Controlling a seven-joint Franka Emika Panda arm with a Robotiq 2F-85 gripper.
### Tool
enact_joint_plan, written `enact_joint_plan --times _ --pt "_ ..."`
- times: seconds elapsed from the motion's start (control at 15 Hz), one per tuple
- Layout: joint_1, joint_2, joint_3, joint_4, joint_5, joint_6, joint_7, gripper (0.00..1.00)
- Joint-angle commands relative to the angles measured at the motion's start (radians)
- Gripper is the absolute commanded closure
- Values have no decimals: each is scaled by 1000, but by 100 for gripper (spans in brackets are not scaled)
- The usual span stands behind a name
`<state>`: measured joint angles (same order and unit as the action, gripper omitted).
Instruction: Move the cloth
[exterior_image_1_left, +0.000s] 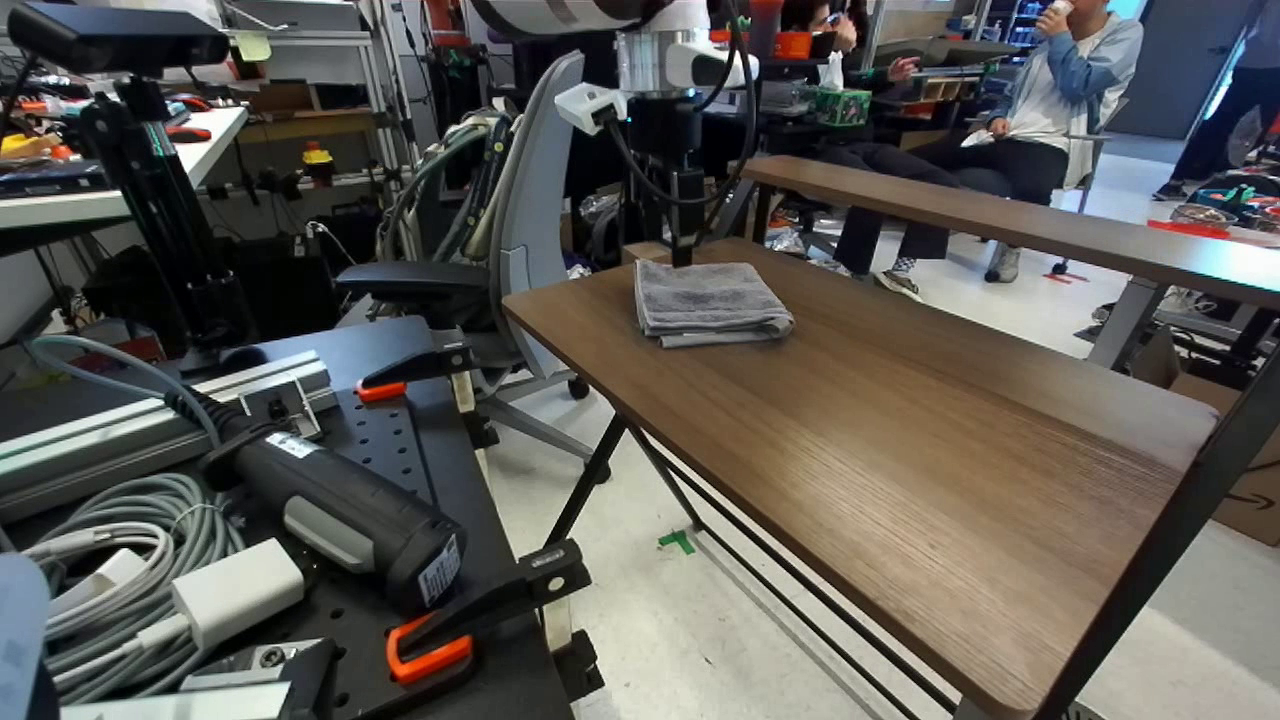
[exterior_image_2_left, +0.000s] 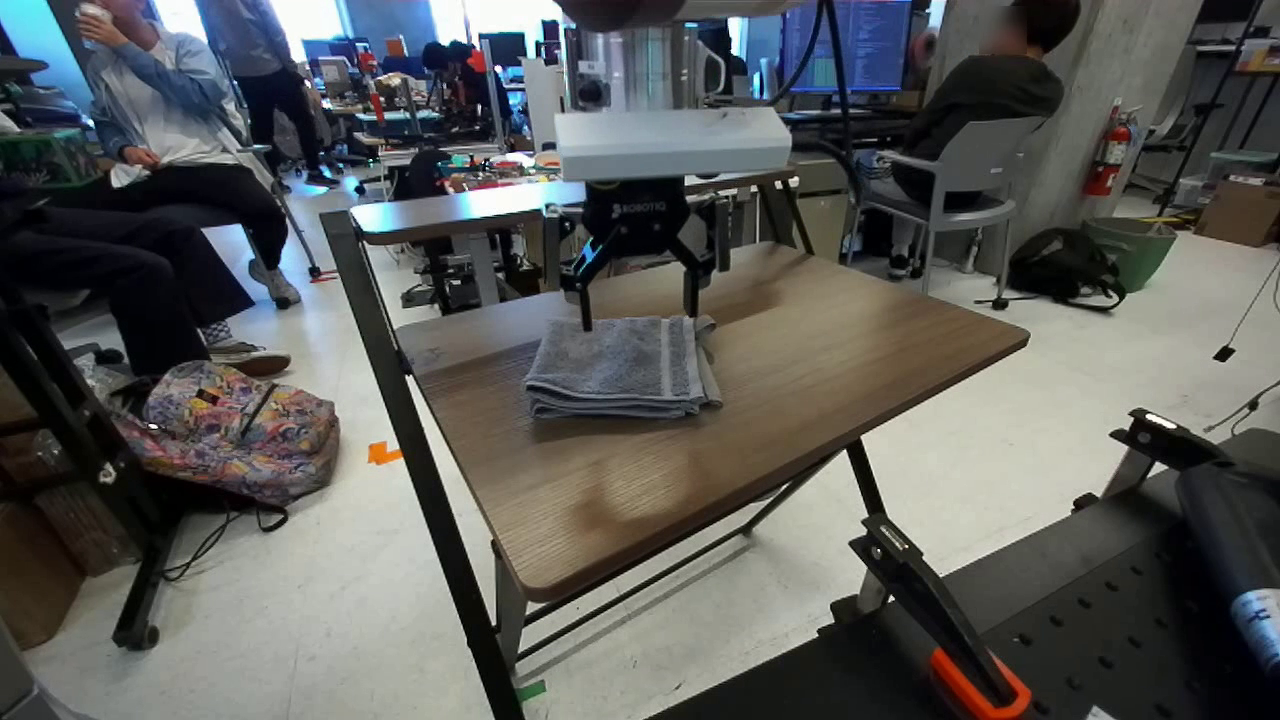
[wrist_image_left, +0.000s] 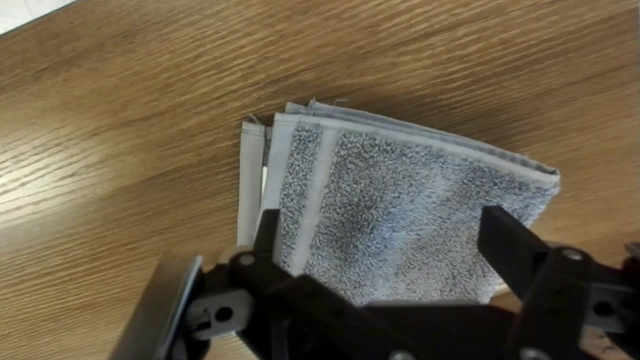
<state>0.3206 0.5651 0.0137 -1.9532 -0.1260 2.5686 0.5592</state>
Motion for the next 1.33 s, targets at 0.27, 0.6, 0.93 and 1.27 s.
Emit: enact_joint_plan --times 0.27,0.6,0.93,1.27 --pt "22 206 -13 250 18 -130 -19 0" --pt "22 283 -11 330 21 -117 -56 0" --pt "-6 335 5 386 42 -123 -118 0" --pt "-65 369 12 429 97 -159 -196 0"
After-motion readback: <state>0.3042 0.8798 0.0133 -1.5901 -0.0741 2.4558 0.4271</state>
